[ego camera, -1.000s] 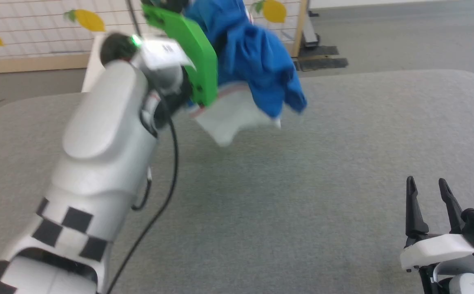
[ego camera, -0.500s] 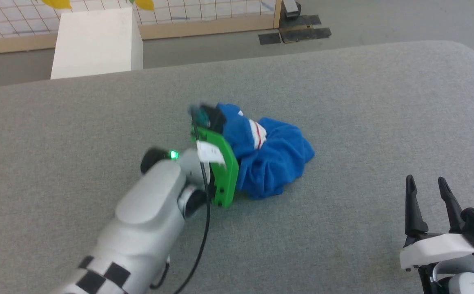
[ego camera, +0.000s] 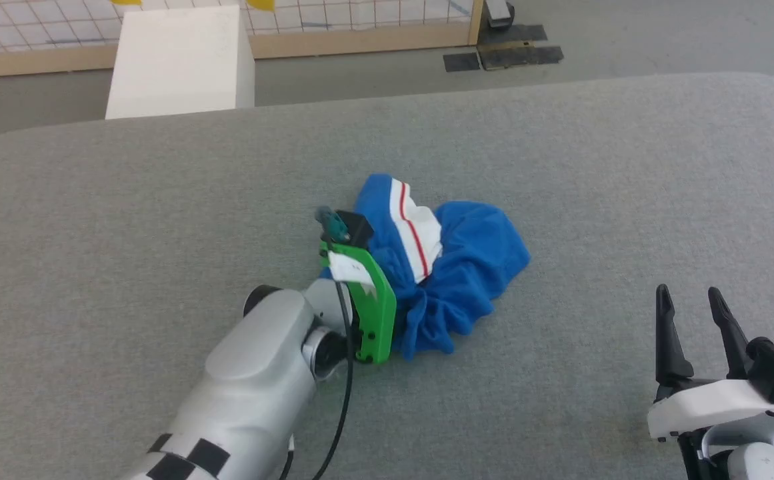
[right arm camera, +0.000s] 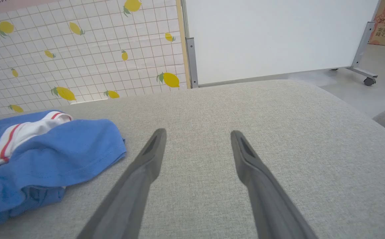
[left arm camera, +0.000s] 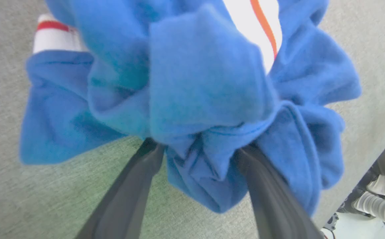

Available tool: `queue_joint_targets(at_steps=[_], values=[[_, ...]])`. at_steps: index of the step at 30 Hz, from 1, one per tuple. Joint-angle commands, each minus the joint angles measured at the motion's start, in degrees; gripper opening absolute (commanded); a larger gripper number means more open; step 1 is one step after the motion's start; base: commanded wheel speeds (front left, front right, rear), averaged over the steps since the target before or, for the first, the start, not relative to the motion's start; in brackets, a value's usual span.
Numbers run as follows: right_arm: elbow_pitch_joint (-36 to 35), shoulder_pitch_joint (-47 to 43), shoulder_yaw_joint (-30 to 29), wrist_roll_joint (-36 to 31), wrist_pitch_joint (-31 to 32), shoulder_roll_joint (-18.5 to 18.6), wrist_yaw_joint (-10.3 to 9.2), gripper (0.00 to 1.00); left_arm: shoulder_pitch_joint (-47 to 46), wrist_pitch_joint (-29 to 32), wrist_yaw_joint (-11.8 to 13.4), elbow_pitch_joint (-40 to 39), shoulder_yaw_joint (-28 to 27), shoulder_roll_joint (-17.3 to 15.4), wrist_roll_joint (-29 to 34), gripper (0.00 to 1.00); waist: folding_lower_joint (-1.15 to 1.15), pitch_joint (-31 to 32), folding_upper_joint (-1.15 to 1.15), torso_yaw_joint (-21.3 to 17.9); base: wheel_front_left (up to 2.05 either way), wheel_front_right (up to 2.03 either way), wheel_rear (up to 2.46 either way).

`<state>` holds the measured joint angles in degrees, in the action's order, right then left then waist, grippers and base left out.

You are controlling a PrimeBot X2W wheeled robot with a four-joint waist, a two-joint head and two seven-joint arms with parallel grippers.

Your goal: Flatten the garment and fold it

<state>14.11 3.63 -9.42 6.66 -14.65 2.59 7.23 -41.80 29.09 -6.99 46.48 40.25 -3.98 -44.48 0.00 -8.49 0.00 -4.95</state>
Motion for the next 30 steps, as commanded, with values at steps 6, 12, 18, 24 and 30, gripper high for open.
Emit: queue_joint_targets(at_steps=[6, 12, 18, 24, 30], values=[[0.27, -0.38, 0.22, 0.66, -0.34, -0.05, 0.25, 1.0, -3.26, -1.16, 1.13, -4.29, -5.99, -0.96, -5.27, 1.0, 0.0, 2.62, 0.0, 2.39, 0.0, 0.0, 0.0], [-0.33, -0.5, 0.08, 0.92, -0.34, -0.05, 0.25, 1.0, -4.6, -7.9, 4.58, -13.85, -14.93, -5.48, -8.75, 1.0, 0.0, 2.71, 0.0, 4.19, 0.0, 0.0, 0.0], [-0.9, -0.08, -0.15, 0.91, -0.34, -0.05, 0.25, 1.0, -1.48, -22.97, 7.59, -22.78, -21.06, -11.01, -4.48, 1.0, 0.0, 1.9, 0.0, 5.27, 0.0, 0.0, 0.0], [-0.8, 0.14, -0.29, 0.75, -0.34, -0.05, 0.25, 1.0, 5.38, -37.78, 10.86, -28.63, -23.7, -15.17, 2.76, 1.0, 0.0, 2.41, 0.0, 5.97, 0.0, 0.0, 0.0], [-0.6, 0.05, 0.03, 0.65, -0.35, -0.05, 0.25, 1.0, 14.2, -42.62, 13.95, -31.67, -24.02, -17.78, 7.73, 1.0, 0.0, 3.75, 0.0, 6.06, 0.0, 0.0, 0.0]])
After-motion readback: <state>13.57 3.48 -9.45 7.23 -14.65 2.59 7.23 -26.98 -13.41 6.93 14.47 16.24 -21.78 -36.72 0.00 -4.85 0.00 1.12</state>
